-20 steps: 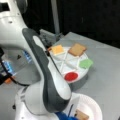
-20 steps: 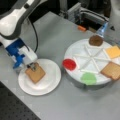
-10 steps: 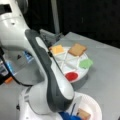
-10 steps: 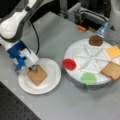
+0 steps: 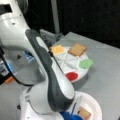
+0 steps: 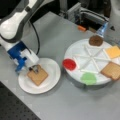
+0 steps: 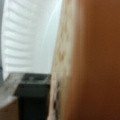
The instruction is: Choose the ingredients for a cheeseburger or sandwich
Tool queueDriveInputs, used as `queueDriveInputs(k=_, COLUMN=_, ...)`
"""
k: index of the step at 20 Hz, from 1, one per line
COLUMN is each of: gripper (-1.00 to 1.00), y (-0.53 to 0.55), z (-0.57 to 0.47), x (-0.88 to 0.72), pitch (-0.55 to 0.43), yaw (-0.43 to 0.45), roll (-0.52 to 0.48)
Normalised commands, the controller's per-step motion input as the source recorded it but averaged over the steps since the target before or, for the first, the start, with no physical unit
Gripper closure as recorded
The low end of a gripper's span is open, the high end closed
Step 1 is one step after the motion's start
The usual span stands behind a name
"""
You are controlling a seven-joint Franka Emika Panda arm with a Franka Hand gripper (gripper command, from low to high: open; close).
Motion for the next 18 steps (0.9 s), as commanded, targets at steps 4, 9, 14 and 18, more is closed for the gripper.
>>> queueDriveInputs(k=4, gripper=-1.00, y=-0.08, z=-0.03, x=0.15, pitch=0.061, yaw=0.090, roll=0.186)
queueDriveInputs(k=9, gripper=-1.00, y=-0.09, z=-0.02, x=0.16, pitch=0.057, yaw=0.091, roll=0.179)
queueDriveInputs(k=14, gripper=-1.00, y=-0.09, z=-0.02, x=0.16, pitch=0.060, yaw=0.078, roll=0.174)
queueDriveInputs(k=18, gripper=-1.00, y=-0.06, z=-0.02, x=0.14, pitch=0.045, yaw=0.021, roll=0.116)
